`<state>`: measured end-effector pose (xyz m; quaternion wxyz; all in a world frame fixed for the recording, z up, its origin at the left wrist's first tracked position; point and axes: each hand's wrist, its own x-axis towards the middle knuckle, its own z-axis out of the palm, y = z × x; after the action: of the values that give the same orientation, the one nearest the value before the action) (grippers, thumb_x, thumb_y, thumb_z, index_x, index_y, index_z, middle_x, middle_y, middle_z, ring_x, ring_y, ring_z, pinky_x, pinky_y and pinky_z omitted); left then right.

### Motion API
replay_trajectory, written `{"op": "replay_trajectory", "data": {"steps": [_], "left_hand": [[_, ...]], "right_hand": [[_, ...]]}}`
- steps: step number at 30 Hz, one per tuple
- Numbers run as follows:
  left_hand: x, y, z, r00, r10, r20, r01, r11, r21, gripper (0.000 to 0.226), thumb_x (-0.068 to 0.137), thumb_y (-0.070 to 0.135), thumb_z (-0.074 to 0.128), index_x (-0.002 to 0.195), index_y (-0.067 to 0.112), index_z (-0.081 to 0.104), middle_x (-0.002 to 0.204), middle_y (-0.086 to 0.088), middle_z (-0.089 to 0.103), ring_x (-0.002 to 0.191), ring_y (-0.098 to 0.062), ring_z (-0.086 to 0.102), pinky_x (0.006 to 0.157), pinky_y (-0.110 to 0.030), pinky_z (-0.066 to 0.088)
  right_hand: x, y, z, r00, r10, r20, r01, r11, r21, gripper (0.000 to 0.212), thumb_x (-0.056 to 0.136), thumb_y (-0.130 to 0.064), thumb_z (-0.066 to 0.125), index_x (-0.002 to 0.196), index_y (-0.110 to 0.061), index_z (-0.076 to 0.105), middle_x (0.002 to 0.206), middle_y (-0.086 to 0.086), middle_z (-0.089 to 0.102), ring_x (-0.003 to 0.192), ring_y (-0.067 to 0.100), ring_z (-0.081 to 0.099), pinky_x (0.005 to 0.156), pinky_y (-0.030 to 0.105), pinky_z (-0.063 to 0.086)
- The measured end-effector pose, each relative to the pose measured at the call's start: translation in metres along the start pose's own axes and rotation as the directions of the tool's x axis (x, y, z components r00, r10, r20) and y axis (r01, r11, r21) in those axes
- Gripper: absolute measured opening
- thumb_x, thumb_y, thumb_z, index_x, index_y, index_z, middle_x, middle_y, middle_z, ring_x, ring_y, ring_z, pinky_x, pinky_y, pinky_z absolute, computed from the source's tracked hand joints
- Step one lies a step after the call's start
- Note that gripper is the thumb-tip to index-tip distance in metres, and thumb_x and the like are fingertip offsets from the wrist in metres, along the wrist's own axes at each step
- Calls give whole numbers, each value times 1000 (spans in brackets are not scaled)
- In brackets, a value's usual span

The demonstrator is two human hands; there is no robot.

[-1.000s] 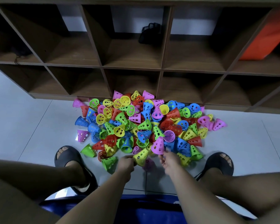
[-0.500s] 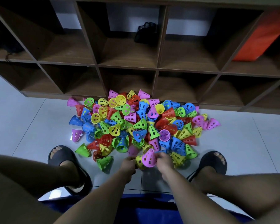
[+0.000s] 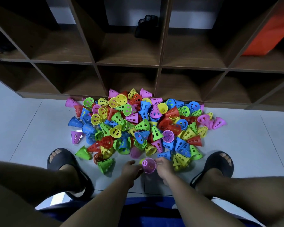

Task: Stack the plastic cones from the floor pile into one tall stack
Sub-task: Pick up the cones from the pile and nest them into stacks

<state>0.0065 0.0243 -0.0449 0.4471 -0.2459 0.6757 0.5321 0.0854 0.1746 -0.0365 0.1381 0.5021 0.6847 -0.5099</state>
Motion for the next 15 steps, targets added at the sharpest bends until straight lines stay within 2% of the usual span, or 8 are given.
{"op": "replay_trajectory", "data": {"steps": [4,6,9,12,15], "left_hand": [[5,-1,-8,1000,-16,3,16,998,62,59,98,4,69,151,5,44,111,-19,69,95,-28,72,63,-29,55],[6,0,-21,999,11,-42,-6,993,117,51,100,8,68,148,7,49,112,-16,68,98,-28,69,71,-32,55],[4,8,-47,970,95,-224,-52,981,188,39,98,12,70,136,11,59,106,-14,69,88,-25,65,67,-33,52],[-1,13,-71,904,141,-404,-60,977,205,21,99,22,68,120,19,65,100,-8,68,86,-26,64,65,-32,50],[5,11,-95,872,149,-467,-55,976,209,30,84,43,81,109,28,71,96,-4,71,84,-28,69,72,-39,62]], "right_hand": [[7,7,-6,999,36,13,-36,998,-56,31,104,-11,48,125,-25,66,123,-2,65,106,19,63,93,39,57],[10,9,-12,997,57,-49,-59,997,-46,34,102,-5,46,124,-22,65,121,1,64,101,21,64,86,36,58],[11,14,-21,979,123,-164,-115,992,61,32,99,-1,46,121,-16,64,122,7,65,104,27,64,87,40,57],[10,20,-28,946,162,-282,-158,987,36,22,99,-5,50,114,-12,65,121,15,67,106,36,66,90,41,58],[6,24,-30,921,191,-340,-192,981,32,23,99,-9,52,118,-10,65,133,23,57,112,41,64,86,36,54]]}}
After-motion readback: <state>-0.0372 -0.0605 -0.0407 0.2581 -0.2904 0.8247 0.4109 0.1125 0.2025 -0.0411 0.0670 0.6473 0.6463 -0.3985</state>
